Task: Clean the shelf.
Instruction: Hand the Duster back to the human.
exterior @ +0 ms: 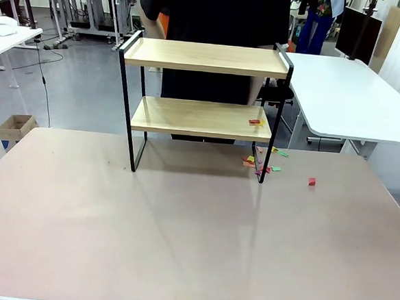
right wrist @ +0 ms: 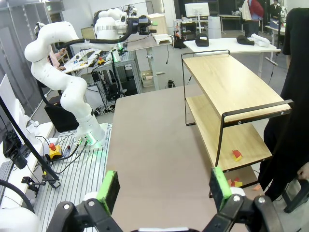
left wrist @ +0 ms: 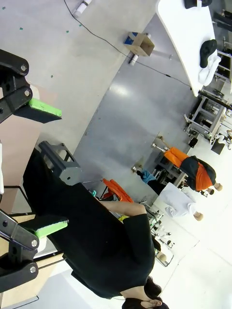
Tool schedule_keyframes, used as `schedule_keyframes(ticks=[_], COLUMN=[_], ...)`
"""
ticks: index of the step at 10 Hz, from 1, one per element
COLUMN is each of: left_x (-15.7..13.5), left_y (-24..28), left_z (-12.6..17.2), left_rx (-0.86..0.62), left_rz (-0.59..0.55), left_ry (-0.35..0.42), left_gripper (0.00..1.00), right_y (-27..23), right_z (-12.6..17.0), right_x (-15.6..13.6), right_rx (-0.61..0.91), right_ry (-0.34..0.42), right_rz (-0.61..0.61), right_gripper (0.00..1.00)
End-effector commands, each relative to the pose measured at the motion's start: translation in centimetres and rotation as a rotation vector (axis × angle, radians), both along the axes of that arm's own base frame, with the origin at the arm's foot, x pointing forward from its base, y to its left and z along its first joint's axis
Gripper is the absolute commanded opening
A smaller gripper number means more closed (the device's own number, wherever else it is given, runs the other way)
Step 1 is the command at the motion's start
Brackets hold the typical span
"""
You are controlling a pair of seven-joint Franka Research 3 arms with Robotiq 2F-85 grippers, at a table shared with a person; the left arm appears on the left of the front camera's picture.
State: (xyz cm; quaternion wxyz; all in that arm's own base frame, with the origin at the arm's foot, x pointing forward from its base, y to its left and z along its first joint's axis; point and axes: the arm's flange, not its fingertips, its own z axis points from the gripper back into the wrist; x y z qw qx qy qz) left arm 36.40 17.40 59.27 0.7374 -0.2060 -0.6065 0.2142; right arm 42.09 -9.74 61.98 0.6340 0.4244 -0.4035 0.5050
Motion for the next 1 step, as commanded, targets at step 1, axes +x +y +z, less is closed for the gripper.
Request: schedule_keyframes(ticks=[1], left_x=[0.07], left_y=[-0.14], left_z=[-0.15], left_rx=[0.01], left_rz=[0.006], left_ry=[-0.007], left_gripper=[1.0], right_y=[0.01], right_z=[0.0], right_x=[-0.37], right_rx=[-0.011], right_ry=[-0.008], right_rz=[0.007], right_gripper=[1.0])
